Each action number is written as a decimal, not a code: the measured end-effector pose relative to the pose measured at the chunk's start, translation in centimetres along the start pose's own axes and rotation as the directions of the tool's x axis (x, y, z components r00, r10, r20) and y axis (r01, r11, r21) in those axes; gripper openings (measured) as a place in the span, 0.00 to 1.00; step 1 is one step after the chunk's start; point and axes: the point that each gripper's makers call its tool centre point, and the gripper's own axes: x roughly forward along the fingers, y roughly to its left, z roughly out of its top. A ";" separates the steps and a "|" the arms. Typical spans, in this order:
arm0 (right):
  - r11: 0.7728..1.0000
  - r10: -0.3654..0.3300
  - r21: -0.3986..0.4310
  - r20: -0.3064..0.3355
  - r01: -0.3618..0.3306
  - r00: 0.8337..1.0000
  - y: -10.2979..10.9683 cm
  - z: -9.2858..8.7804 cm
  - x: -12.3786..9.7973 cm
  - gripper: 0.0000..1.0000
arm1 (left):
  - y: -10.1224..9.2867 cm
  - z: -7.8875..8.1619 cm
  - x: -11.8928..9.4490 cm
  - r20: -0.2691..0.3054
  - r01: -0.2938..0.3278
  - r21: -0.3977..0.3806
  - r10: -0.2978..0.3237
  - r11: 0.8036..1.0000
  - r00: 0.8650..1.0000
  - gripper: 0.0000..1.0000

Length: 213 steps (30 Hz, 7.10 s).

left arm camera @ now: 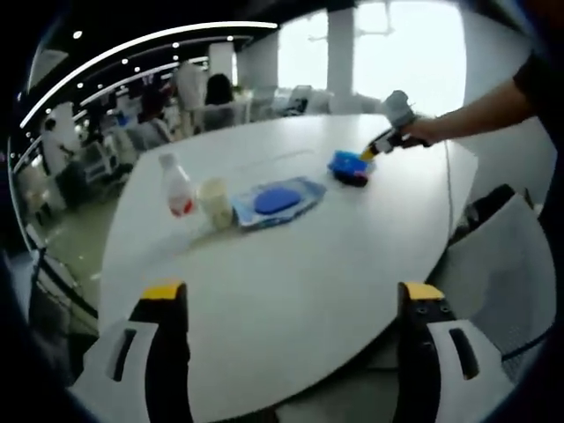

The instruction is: Arrange the tabletop items into an orderly group along one side of the table until the central work area is clear of visible clutter.

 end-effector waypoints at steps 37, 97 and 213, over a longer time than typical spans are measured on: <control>0.999 -0.028 0.027 -0.094 0.031 0.995 -1.1 -1.7 4.1 0.00 | -0.3 -1.5 1.6 -0.032 -0.015 0.039 0.016 0.999 0.999 0.99; 0.975 0.120 -0.196 0.052 -0.108 0.991 8.8 6.5 3.0 0.00 | 0.1 -1.1 1.3 -0.001 -0.031 0.054 0.031 0.998 1.000 0.98; 0.989 0.102 -0.105 -0.020 -0.104 0.995 4.3 0.0 3.0 0.36 | -0.4 -2.2 1.6 -0.062 0.003 0.099 0.004 0.995 0.998 0.95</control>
